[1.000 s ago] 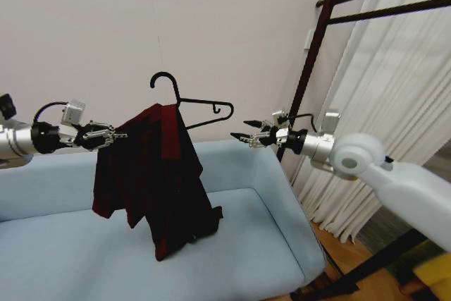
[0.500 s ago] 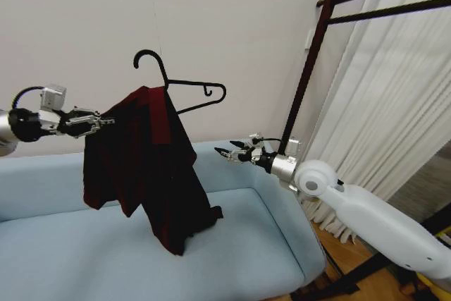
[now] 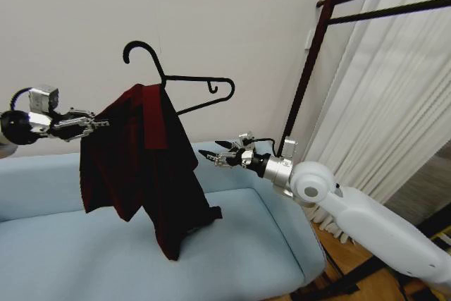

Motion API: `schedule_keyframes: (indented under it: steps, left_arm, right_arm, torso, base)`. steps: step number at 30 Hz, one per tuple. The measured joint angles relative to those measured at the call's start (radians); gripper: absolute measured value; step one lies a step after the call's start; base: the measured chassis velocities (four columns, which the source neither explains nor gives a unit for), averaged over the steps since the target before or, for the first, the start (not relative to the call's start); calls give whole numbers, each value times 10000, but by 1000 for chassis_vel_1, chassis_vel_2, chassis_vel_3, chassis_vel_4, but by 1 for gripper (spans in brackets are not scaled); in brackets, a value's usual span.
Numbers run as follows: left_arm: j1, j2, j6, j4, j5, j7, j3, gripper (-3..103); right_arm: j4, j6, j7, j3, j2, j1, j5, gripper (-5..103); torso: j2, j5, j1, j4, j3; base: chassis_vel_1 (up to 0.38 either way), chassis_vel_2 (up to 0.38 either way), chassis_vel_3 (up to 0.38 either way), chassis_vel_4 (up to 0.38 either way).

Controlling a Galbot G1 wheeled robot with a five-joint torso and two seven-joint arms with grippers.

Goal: Pick up the clothes from the sofa and hang them on the clothes hanger.

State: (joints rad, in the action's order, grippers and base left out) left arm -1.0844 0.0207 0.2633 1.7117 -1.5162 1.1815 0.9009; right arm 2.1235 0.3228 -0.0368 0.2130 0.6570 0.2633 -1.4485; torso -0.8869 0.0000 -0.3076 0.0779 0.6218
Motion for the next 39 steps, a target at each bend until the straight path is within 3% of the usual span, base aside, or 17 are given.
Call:
schedule_keyframes:
  steps: [10, 17, 21, 22, 26, 31, 35, 39]
  left_arm:
    - [-57, 182, -12, -109, 46, 886, -85, 2]
    - [-93, 275, -71, -89, -85, 811, -149, 2]
    - [-92, 306, -71, -68, -222, 731, -150, 2]
    - [-92, 306, -71, -68, -222, 731, -150, 2]
    - [-90, 341, -71, -65, -236, 710, -149, 2]
    - [-73, 372, -71, -24, -250, 710, -143, 2]
    - [-52, 375, -71, -71, -332, 796, -118, 2]
    - [-26, 371, -68, -108, -385, 827, -105, 2]
  right_arm:
    - [449, 120, 253, -63, 43, -283, -766, 100]
    - [1112, 130, 688, -114, 17, -77, -984, 100]
    - [1969, 429, 2162, -20, 102, -146, -1044, 100]
    - [1969, 429, 2162, -20, 102, -146, -1044, 100]
    - [2585, 521, 3990, 127, 346, -493, -1535, 100]
    - [2656, 534, 5048, 205, 505, -874, -1973, 100]
    - [2427, 534, 5096, 221, 522, -937, -2065, 100]
    - [2139, 597, 4499, 218, 433, -728, -2074, 100]
  torso:
    - [0, -1, 0, -2, 0]
    - [-1, 0, 0, 0, 0]
    - [0, 0, 0, 0, 0]
    - [0, 0, 0, 0, 0]
    - [0, 0, 0, -1, 0]
    - [0, 0, 0, -1, 0]
    - [0, 0, 0, 0, 0]
    - [0, 0, 0, -2, 0]
  base:
    - [0, 0, 0, 0]
    - [0, 0, 0, 0]
    - [0, 0, 0, 0]
    - [0, 0, 0, 0]
    - [0, 0, 0, 0]
    - [0, 0, 0, 0]
    - [0, 0, 0, 0]
    - [0, 0, 0, 0]
